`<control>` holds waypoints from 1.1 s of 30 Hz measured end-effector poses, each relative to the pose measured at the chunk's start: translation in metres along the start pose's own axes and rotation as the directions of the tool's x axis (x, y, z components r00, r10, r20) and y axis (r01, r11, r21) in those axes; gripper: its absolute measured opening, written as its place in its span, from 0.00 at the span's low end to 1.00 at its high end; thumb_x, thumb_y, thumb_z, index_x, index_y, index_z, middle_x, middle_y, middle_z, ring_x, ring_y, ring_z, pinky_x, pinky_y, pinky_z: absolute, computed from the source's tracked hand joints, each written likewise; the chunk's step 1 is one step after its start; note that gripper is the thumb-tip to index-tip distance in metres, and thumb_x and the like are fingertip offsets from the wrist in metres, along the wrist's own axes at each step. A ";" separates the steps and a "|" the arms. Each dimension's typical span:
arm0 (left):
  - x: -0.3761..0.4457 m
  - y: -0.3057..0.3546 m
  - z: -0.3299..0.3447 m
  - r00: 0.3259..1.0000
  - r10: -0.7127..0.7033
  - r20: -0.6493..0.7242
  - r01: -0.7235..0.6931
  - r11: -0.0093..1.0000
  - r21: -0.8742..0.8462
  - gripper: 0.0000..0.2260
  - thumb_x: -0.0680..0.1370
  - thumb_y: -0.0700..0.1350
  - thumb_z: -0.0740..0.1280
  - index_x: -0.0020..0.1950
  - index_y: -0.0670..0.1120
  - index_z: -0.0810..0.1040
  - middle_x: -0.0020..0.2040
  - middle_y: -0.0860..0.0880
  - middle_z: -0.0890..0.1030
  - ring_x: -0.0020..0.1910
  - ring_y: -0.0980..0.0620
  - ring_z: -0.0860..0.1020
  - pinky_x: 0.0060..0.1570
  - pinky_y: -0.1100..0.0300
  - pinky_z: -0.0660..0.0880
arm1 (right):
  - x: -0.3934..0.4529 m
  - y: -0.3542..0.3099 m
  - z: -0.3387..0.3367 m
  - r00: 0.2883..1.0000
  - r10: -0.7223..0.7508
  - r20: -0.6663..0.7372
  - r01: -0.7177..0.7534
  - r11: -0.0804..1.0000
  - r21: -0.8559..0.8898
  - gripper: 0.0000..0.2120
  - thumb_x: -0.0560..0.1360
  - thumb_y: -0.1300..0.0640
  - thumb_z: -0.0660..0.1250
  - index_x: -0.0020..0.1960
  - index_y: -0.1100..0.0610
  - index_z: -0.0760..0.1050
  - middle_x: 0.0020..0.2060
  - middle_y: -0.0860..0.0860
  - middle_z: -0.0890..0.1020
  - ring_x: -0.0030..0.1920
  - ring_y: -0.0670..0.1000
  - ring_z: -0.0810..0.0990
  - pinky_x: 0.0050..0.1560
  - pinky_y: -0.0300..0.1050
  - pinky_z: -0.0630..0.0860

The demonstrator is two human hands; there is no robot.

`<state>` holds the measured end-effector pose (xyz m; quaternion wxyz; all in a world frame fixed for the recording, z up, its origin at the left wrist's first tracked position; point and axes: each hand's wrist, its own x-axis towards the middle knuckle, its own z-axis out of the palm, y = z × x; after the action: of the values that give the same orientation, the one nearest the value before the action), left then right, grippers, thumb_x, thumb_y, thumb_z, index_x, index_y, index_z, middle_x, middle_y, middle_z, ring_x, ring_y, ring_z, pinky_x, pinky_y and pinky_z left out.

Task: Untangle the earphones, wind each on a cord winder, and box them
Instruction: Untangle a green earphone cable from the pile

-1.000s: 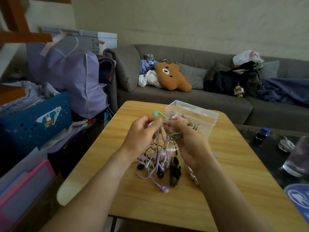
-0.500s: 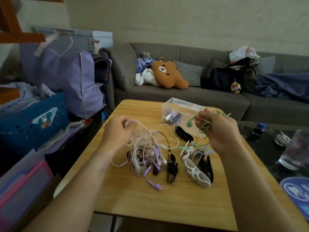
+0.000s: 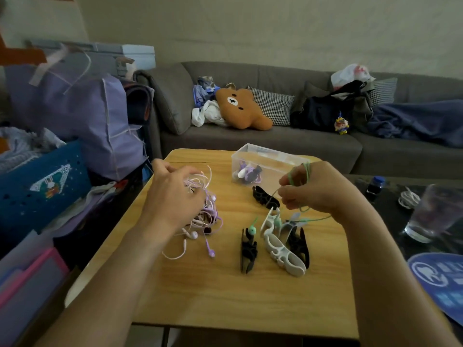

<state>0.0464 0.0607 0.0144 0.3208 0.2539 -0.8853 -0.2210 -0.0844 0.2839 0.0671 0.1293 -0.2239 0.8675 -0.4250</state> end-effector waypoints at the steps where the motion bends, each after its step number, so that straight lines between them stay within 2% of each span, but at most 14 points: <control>1: -0.002 0.002 0.002 0.998 0.004 -0.066 0.000 0.998 0.058 0.17 0.73 0.46 0.72 0.62 0.51 0.80 0.57 0.48 0.64 0.48 0.50 0.71 0.53 0.55 0.69 | -0.002 -0.003 0.000 0.999 -0.023 0.044 0.021 0.999 0.044 0.06 0.72 0.64 0.76 0.48 0.59 0.82 0.38 0.56 0.86 0.40 0.53 0.87 0.51 0.56 0.84; 3: -0.007 0.007 0.007 0.981 0.044 -0.188 -0.013 0.987 0.161 0.18 0.72 0.49 0.71 0.61 0.50 0.80 0.61 0.44 0.68 0.61 0.42 0.68 0.60 0.46 0.65 | -0.009 -0.010 0.000 0.984 -0.078 0.159 0.054 0.988 0.146 0.10 0.72 0.64 0.76 0.52 0.61 0.82 0.40 0.58 0.86 0.43 0.55 0.87 0.52 0.55 0.84; 5: -0.015 0.015 0.006 0.974 0.097 -0.202 -0.108 0.993 -0.043 0.20 0.72 0.55 0.67 0.63 0.51 0.78 0.65 0.49 0.70 0.67 0.48 0.66 0.65 0.46 0.64 | -0.016 -0.016 0.001 0.949 -0.156 0.275 0.108 0.977 0.181 0.12 0.72 0.63 0.76 0.55 0.61 0.81 0.42 0.58 0.87 0.45 0.56 0.87 0.53 0.54 0.83; 7: -0.027 0.032 0.003 0.989 0.131 0.067 -0.078 0.854 -0.514 0.26 0.72 0.63 0.64 0.68 0.56 0.73 0.68 0.58 0.71 0.67 0.64 0.68 0.66 0.56 0.67 | -0.022 -0.021 0.006 0.914 -0.229 0.334 0.160 0.962 0.223 0.13 0.73 0.64 0.75 0.57 0.62 0.80 0.43 0.58 0.87 0.45 0.56 0.87 0.52 0.52 0.83; 9: -0.037 0.047 0.004 0.890 0.272 0.366 0.098 0.670 -0.736 0.28 0.72 0.60 0.70 0.71 0.57 0.69 0.66 0.60 0.76 0.65 0.64 0.73 0.63 0.60 0.73 | -0.025 -0.024 0.008 0.888 -0.290 0.356 0.221 0.950 0.222 0.13 0.72 0.64 0.76 0.57 0.61 0.81 0.45 0.56 0.87 0.46 0.54 0.87 0.50 0.48 0.83; 11: -0.040 0.050 0.007 0.795 0.380 0.473 0.177 0.601 -0.780 0.24 0.73 0.48 0.73 0.67 0.50 0.71 0.59 0.51 0.83 0.57 0.50 0.82 0.53 0.59 0.79 | -0.028 -0.026 0.006 0.842 -0.340 0.418 0.326 0.939 0.107 0.15 0.71 0.62 0.77 0.57 0.55 0.82 0.48 0.52 0.87 0.48 0.51 0.86 0.51 0.47 0.82; 13: -0.037 0.049 0.000 0.760 0.396 0.516 0.226 0.583 -0.780 0.23 0.72 0.43 0.74 0.65 0.45 0.73 0.52 0.42 0.85 0.42 0.39 0.84 0.39 0.56 0.80 | -0.029 -0.023 0.001 0.798 -0.355 0.487 0.350 0.931 0.106 0.15 0.72 0.64 0.75 0.58 0.54 0.81 0.49 0.50 0.86 0.50 0.52 0.86 0.52 0.48 0.81; 17: -0.032 0.038 -0.007 0.686 0.324 0.652 0.300 0.691 -0.658 0.18 0.73 0.44 0.76 0.60 0.44 0.78 0.40 0.40 0.83 0.21 0.49 0.70 0.23 0.63 0.67 | -0.023 -0.013 -0.007 0.836 -0.318 0.447 0.121 0.901 0.416 0.17 0.75 0.67 0.70 0.63 0.63 0.77 0.55 0.61 0.84 0.53 0.60 0.85 0.52 0.54 0.83; 19: -0.031 0.035 -0.006 0.723 0.271 0.635 0.279 0.726 -0.628 0.09 0.77 0.46 0.70 0.54 0.43 0.82 0.32 0.44 0.79 0.22 0.49 0.65 0.22 0.64 0.61 | -0.019 -0.008 -0.012 0.883 -0.264 0.388 0.068 0.890 0.450 0.17 0.72 0.62 0.72 0.61 0.64 0.79 0.54 0.62 0.84 0.52 0.60 0.85 0.51 0.57 0.83; 21: -0.024 0.029 -0.003 0.822 0.127 0.556 0.324 0.699 -0.638 0.09 0.82 0.44 0.64 0.51 0.41 0.82 0.28 0.48 0.71 0.24 0.50 0.62 0.25 0.62 0.57 | -0.014 -0.001 -0.016 0.928 -0.203 0.313 0.057 0.906 0.419 0.16 0.71 0.60 0.73 0.57 0.65 0.81 0.52 0.63 0.84 0.50 0.60 0.86 0.46 0.56 0.84; 24: -0.011 0.014 -0.004 0.913 -0.123 0.389 0.386 0.567 -0.728 0.10 0.83 0.41 0.61 0.49 0.39 0.79 0.27 0.51 0.64 0.22 0.55 0.59 0.24 0.61 0.53 | -0.008 0.013 -0.022 0.983 -0.111 0.146 0.055 0.938 0.342 0.10 0.73 0.61 0.74 0.52 0.65 0.83 0.49 0.63 0.85 0.46 0.57 0.87 0.41 0.50 0.84; 27: -0.003 0.002 -0.009 0.911 -0.311 0.271 0.390 0.433 -0.812 0.10 0.82 0.41 0.59 0.45 0.41 0.76 0.25 0.52 0.65 0.20 0.55 0.62 0.23 0.61 0.57 | 0.000 0.029 -0.031 0.999 -0.027 -0.035 0.037 0.929 0.367 0.08 0.72 0.59 0.75 0.49 0.63 0.83 0.49 0.60 0.85 0.48 0.56 0.85 0.44 0.51 0.84; 31: -0.001 0.001 -0.010 0.922 -0.351 0.162 0.336 0.520 -0.785 0.11 0.82 0.41 0.60 0.43 0.41 0.79 0.24 0.52 0.70 0.24 0.52 0.68 0.29 0.60 0.67 | 0.006 0.053 -0.042 0.992 0.098 0.079 -0.121 0.909 0.399 0.22 0.66 0.48 0.76 0.55 0.61 0.84 0.52 0.57 0.85 0.53 0.58 0.85 0.49 0.53 0.83; 33: -0.004 0.002 -0.007 0.925 -0.356 0.135 0.320 0.536 -0.781 0.11 0.83 0.40 0.61 0.45 0.41 0.80 0.25 0.52 0.71 0.23 0.52 0.68 0.29 0.60 0.67 | 0.006 0.061 -0.043 0.979 0.139 0.150 -0.187 0.905 0.383 0.22 0.65 0.48 0.76 0.55 0.59 0.84 0.52 0.56 0.86 0.54 0.58 0.85 0.52 0.55 0.83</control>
<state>0.0528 0.0632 0.0189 0.3682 0.2560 -0.6226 -0.6413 -0.1244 0.3435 0.0443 0.2585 -0.1449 0.7701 -0.5648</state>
